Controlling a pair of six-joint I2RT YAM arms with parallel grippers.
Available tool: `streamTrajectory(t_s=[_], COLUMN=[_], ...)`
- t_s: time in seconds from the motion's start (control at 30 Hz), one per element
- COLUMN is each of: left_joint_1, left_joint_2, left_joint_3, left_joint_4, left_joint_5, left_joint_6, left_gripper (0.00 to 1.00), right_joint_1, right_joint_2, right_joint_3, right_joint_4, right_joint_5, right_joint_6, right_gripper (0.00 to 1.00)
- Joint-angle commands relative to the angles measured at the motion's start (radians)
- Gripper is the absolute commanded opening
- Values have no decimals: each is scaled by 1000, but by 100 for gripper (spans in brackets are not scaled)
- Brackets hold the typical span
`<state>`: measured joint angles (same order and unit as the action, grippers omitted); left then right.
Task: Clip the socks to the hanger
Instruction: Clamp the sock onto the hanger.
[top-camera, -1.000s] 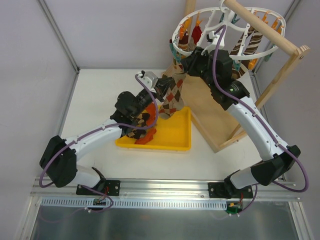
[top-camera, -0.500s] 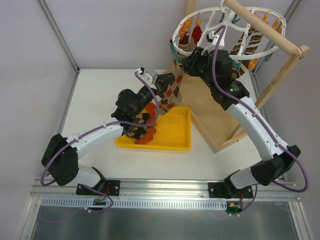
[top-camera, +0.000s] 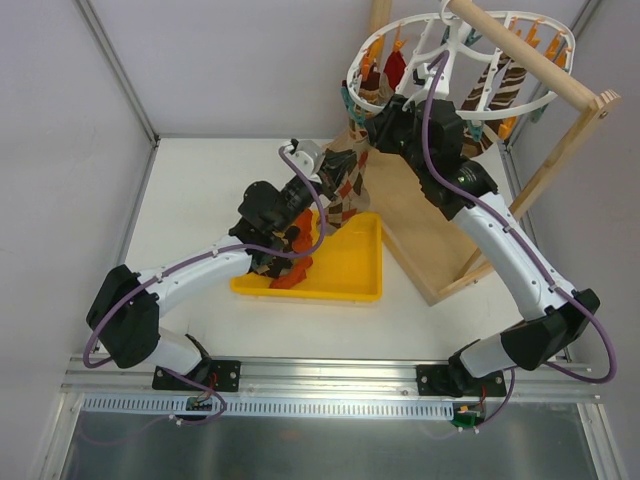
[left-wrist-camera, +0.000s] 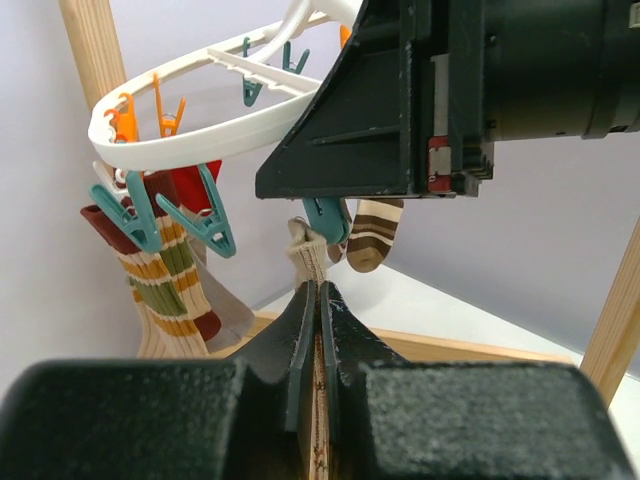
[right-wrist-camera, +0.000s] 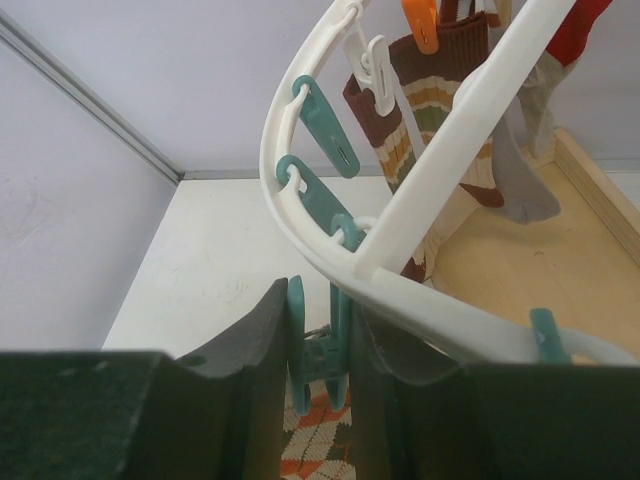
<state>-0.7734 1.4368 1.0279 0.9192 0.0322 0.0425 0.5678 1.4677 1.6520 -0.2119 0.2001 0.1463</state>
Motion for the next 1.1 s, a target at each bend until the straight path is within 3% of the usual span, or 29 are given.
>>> streamTrajectory(t_s=[0.0, 1.07], left_joint_1=[-18, -73], left_joint_2=[-3, 39], left_joint_3=[26, -12], left_joint_4=[98, 158], left_joint_5=[-21, -114], left_joint_6=[26, 115], left_gripper=[0, 0], right_joint_1=[1, -3], right_joint_2=[16, 39], right_joint_3=[54, 74], right_joint_4=[-18, -50], right_joint_5=[30, 91], right_joint_6=[12, 41], right_gripper=[1, 1])
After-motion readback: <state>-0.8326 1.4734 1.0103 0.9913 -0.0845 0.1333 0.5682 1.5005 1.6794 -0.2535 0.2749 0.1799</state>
